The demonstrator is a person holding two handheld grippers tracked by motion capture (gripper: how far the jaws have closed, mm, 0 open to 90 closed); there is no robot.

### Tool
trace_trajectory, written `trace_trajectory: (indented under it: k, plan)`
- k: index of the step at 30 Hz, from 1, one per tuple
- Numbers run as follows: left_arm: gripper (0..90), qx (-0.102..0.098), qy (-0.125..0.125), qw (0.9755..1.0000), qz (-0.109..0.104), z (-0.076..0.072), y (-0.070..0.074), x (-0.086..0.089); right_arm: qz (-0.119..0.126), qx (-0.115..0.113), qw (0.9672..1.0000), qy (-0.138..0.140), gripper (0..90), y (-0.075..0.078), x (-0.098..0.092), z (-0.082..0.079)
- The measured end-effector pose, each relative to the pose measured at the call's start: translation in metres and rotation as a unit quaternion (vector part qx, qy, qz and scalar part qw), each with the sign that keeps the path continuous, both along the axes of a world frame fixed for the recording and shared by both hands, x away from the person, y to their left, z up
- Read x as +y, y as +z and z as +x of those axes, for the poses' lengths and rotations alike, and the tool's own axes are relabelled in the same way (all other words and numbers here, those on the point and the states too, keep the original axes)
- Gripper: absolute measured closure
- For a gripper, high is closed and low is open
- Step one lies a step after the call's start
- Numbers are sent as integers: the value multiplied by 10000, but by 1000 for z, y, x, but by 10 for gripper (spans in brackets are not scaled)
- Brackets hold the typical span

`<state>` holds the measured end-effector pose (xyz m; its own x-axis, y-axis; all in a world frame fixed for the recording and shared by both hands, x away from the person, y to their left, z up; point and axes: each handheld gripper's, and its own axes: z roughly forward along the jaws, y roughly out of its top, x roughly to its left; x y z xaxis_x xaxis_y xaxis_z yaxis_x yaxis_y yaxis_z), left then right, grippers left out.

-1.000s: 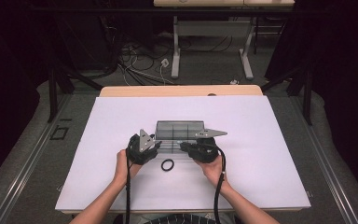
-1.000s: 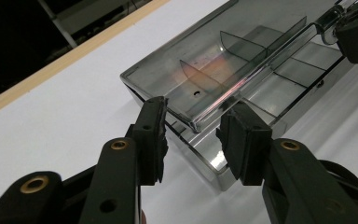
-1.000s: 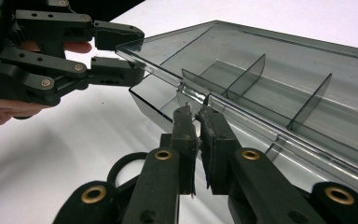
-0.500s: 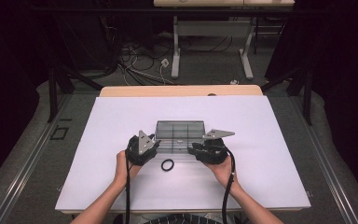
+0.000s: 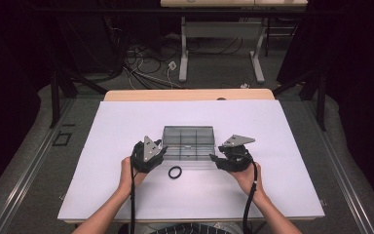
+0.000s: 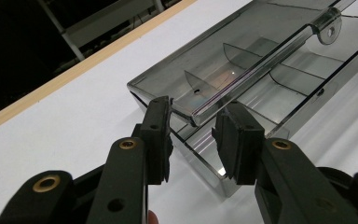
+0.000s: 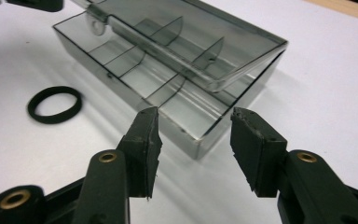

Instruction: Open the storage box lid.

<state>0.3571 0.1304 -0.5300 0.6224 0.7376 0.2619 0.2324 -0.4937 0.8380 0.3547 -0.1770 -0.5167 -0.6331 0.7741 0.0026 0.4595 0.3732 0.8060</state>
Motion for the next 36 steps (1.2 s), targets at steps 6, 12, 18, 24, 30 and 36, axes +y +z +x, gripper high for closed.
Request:
trace_trajectory:
  k: [6, 12, 18, 24, 30, 36]
  plan:
    - [651, -16, 23, 10000, -32, 0, -1, 0, 17, -126, 9999, -101, 559, -2, -4, 7]
    - [656, -18, 21, 10000, -54, 1, -1, 0, 234, -265, 9992, -161, 609, -1, -7, 12]
    - [659, -34, 26, 9999, -101, 1, -2, 1, 116, -385, 9991, -100, 644, -3, -3, 15]
    - [663, -49, 3, 9999, -113, 1, -1, 1, 13, -434, 9990, -70, 679, -2, 2, 14]
    - [675, -48, 2, 9999, -102, 0, 1, 2, 61, -489, 9987, -100, 696, 0, 2, 14]
    - [679, -10, 38, 9998, -174, 2, 2, 3, 89, -470, 9988, -113, 725, 0, 1, 14]
